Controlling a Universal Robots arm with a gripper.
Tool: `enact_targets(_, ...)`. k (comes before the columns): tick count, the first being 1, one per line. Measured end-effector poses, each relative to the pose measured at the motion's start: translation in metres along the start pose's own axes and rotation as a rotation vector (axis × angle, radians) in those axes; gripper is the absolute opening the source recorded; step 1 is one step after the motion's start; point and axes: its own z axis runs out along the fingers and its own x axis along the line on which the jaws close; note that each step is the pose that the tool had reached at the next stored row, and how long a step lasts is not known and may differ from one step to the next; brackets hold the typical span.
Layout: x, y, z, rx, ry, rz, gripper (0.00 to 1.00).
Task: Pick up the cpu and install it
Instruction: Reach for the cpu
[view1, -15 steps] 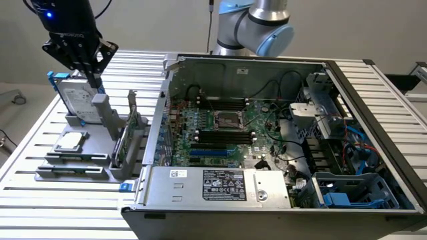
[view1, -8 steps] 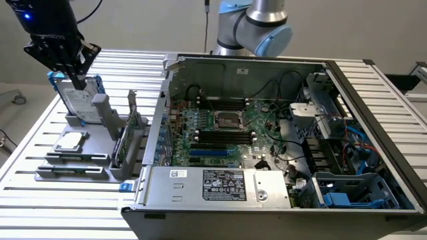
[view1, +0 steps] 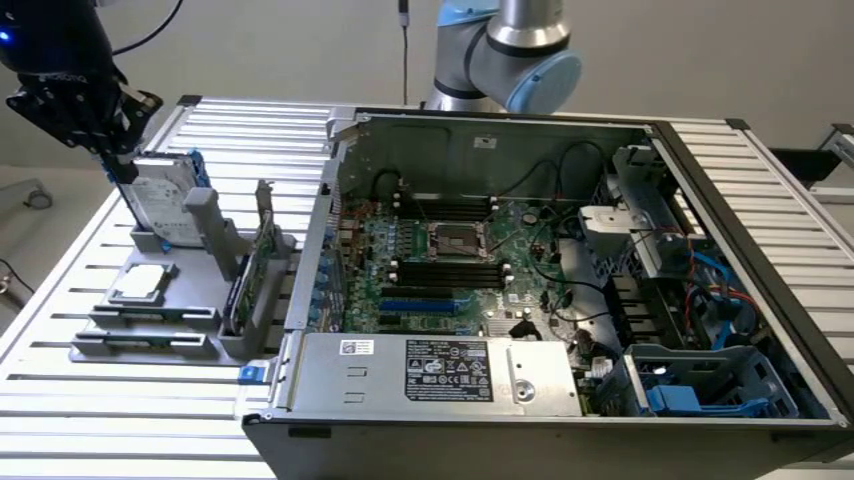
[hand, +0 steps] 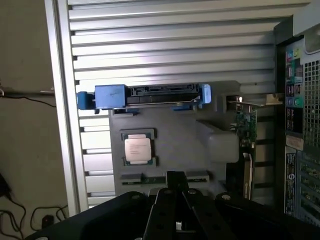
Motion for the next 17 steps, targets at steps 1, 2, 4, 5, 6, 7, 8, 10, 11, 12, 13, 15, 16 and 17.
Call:
enact_targets(1,0.005,-0.0001,0.0007,0.0011,0.0000,0.000,0.11)
enact_targets(2,0.009,-0.0001,0.0016,0.0018,0.0002,0.000,0.11)
enact_targets(4,0.018,0.0006,0.0032,0.0022,0.0002,0.000,0.11)
enact_targets(5,0.023,0.0010,0.0036,0.0023,0.0004,0.000,0.11)
enact_targets(6,0.026,0.0019,0.0038,0.0023,0.0002,0.000,0.11)
enact_targets(7,0.028,0.0028,0.0038,0.0026,0.0005,-0.001,0.11)
enact_targets(8,0.028,0.0031,0.0039,0.0039,0.0019,-0.002,0.11)
enact_targets(10,0.028,0.0031,0.0038,0.0039,0.0020,-0.002,0.11)
enact_targets(11,0.028,0.0031,0.0038,0.0040,0.0021,-0.002,0.11)
enact_targets(12,0.028,0.0031,0.0038,0.0040,0.0021,-0.003,0.11)
enact_targets(13,0.028,0.0031,0.0038,0.0039,0.0021,-0.003,0.11)
enact_targets(15,0.029,0.0031,0.0039,0.0039,0.0020,-0.002,0.11)
enact_targets(16,0.029,0.0031,0.0039,0.0039,0.0020,-0.002,0.11)
enact_targets(17,0.029,0.0031,0.0039,0.0039,0.0020,-0.003,0.11)
